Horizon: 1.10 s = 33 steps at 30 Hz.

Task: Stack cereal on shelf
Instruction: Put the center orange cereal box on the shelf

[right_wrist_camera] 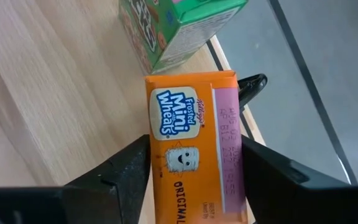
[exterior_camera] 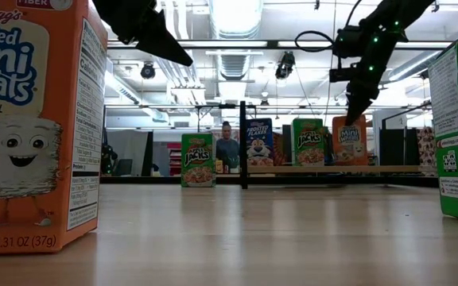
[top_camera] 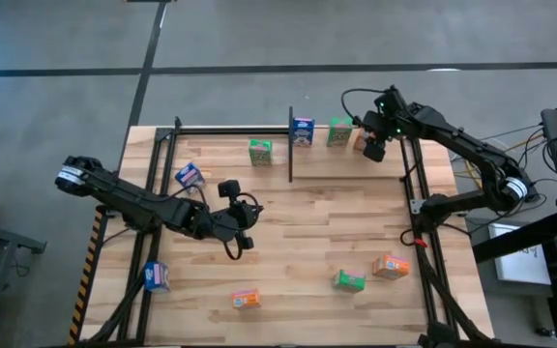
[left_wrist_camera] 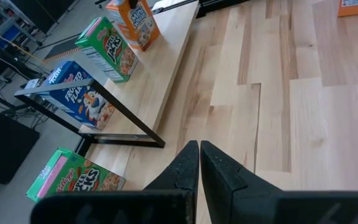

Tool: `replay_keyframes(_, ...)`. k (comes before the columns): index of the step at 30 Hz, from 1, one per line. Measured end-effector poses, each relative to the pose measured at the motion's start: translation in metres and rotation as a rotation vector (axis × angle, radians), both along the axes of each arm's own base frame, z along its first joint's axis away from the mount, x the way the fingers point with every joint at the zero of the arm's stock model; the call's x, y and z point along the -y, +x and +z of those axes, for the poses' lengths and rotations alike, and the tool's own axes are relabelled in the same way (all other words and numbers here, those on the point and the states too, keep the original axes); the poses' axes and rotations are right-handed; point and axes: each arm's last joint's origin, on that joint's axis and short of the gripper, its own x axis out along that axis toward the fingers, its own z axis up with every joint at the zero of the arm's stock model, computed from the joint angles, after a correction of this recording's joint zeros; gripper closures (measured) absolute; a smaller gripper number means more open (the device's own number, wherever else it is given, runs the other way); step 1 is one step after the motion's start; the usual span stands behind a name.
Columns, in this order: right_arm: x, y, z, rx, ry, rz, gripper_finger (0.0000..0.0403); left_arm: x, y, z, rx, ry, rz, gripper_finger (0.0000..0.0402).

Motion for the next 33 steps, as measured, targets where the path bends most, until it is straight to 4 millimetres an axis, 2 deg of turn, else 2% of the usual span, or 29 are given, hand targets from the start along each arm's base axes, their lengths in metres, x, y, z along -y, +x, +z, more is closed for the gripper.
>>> replay_keyframes(3,-0.001,0.000,0.003,0.000,0.001,-0.005,0.0182,0.000,0.000,0.000,0.000,0.000,0.000,0.0401)
replay_keyframes(9,0.000,0.000,0.026,0.040,-0.004,-0.049,0.0177,0.000,0.000,0.000,0.000,0.000,0.000,0.0401)
replay_keyframes(13,-0.003,0.001,0.044,0.084,0.014,-0.104,0.0183,0.000,0.000,0.000,0.000,0.000,0.000,0.0401)
replay_keyframes(16,-0.009,0.004,0.050,0.108,0.037,-0.126,0.0197,0.000,0.000,0.000,0.000,0.000,0.000,0.0401)
replay_keyframes(21,-0.012,0.008,0.048,0.161,0.089,-0.221,0.0249,0.000,0.000,0.000,0.000,0.000,0.000,0.0401)
replay_keyframes(28,-0.007,0.011,0.025,0.234,0.116,-0.412,0.0374,0.000,0.000,0.000,0.000,0.000,0.000,0.0401)
replay_keyframes(33,-0.004,0.013,0.014,0.282,0.091,-0.429,0.0390,0.000,0.000,0.000,0.000,-0.001,-0.001,0.0401)
